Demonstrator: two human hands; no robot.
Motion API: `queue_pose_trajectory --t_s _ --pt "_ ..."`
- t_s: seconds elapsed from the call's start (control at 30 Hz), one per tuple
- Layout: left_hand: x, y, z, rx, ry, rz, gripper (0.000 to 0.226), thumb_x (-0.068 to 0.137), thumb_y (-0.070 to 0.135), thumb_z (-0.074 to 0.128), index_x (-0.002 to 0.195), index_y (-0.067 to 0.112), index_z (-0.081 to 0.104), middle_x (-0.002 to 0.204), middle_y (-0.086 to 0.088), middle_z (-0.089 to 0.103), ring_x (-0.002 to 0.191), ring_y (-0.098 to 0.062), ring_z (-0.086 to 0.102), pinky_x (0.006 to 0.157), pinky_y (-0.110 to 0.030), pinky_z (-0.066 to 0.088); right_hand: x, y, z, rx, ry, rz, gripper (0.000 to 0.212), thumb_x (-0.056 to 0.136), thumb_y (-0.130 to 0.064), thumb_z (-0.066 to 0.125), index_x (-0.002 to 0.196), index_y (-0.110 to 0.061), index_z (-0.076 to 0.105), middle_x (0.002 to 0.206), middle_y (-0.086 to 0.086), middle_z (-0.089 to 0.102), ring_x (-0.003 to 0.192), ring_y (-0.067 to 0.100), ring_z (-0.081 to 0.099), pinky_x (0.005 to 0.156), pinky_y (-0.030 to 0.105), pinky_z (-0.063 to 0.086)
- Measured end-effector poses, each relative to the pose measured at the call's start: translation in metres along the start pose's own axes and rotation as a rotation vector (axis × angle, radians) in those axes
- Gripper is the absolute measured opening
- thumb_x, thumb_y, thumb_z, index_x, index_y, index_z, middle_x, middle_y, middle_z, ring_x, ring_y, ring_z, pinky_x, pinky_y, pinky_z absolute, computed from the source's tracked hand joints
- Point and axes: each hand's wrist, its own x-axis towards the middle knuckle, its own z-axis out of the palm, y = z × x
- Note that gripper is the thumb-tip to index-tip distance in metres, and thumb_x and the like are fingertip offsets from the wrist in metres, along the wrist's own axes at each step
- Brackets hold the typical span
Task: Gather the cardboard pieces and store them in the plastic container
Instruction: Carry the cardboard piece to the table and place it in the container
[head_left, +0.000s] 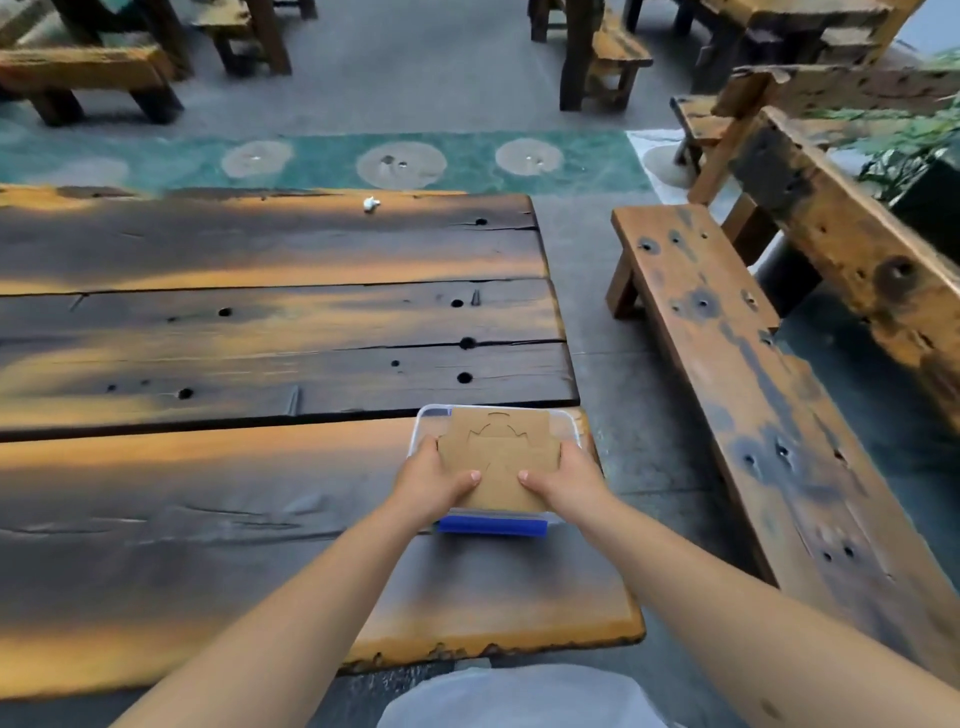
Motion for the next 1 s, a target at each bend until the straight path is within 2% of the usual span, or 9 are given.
queue_pose_trajectory --t_s 0.17,0.27,0.37,0.5,0.67,0.83,0.9,1.0 --pt "0.024 -0.016 -0.001 0.073 -0.016 0.009 0.072 0.073 0.03 0.079 0.134 0.018 0.043 0.126 -0.006 0.063 0.114 -0.027 0.06 0.097 -0.044 0.05 0.016 0.006 0.024 -0.039 0.011 0.088 0.05 0.08 -0.022 0.076 0.123 -0.016 0.051 0.119 0.005 0.065 0.109 0.024 0.061 0.098 0.041 0.049" --pt "0.031 -0.021 0.0 0.093 -0.032 0.019 0.074 0.077 0.026 0.076 0.14 0.016 0.038 0.129 -0.009 0.062 0.116 -0.029 0.059 0.099 -0.042 0.048 0.024 0.01 0.031 -0.098 0.027 0.126 0.049 0.081 -0.025 0.075 0.119 -0.018 0.045 0.119 0.005 0.063 0.108 0.025 0.06 0.095 0.038 0.049" --pt "0.037 -0.022 0.0 0.138 -0.041 0.003 0.07 0.083 0.025 0.072 0.142 0.014 0.037 0.13 -0.009 0.061 0.117 -0.028 0.057 0.099 -0.038 0.047 0.033 0.011 0.034 -0.139 0.012 0.164 0.054 0.081 -0.026 0.074 0.124 -0.017 0.042 0.12 0.006 0.061 0.109 0.026 0.059 0.096 0.04 0.049" --pt "0.045 -0.023 0.004 0.131 -0.045 -0.071 0.054 0.085 0.025 0.068 0.132 0.01 0.046 0.123 -0.011 0.065 0.112 -0.03 0.06 0.094 -0.036 0.049 0.046 0.013 0.034 -0.204 -0.056 0.207 0.054 0.082 -0.028 0.074 0.124 -0.015 0.043 0.122 0.007 0.061 0.11 0.026 0.059 0.095 0.039 0.05" --pt "0.058 -0.017 0.011 0.238 -0.09 -0.165 0.022 0.085 0.025 0.061 0.103 0.014 0.054 0.11 -0.012 0.066 0.09 -0.025 0.057 0.075 -0.026 0.043 0.062 0.017 0.034 -0.306 -0.118 0.257 0.057 0.081 -0.035 0.074 0.126 -0.013 0.047 0.125 0.008 0.06 0.112 0.026 0.058 0.096 0.039 0.05" --pt "0.07 -0.012 0.017 0.224 -0.092 -0.212 0.031 0.084 0.025 0.059 0.109 0.007 0.061 0.096 -0.004 0.062 0.086 -0.023 0.057 0.072 -0.026 0.043 0.075 0.022 0.034 -0.353 -0.145 0.256 0.057 0.079 -0.038 0.076 0.123 -0.014 0.05 0.123 0.008 0.06 0.11 0.026 0.059 0.095 0.04 0.051" --pt "0.072 -0.012 0.02 0.186 -0.086 -0.228 0.034 0.083 0.025 0.06 0.112 0.009 0.054 0.102 -0.006 0.064 0.088 -0.023 0.057 0.075 -0.028 0.047 0.079 0.025 0.033 -0.37 -0.155 0.259 0.058 0.077 -0.038 0.077 0.123 -0.013 0.051 0.123 0.008 0.06 0.108 0.026 0.06 0.093 0.04 0.052" --pt "0.075 -0.016 0.021 0.07 -0.087 -0.25 0.062 0.083 0.022 0.064 0.135 0.008 0.032 0.107 -0.006 0.06 0.097 -0.025 0.059 0.081 -0.03 0.048 0.084 0.031 0.032 -0.371 -0.186 0.276 0.057 0.077 -0.04 0.077 0.12 -0.014 0.052 0.121 0.007 0.061 0.106 0.025 0.061 0.091 0.041 0.053"
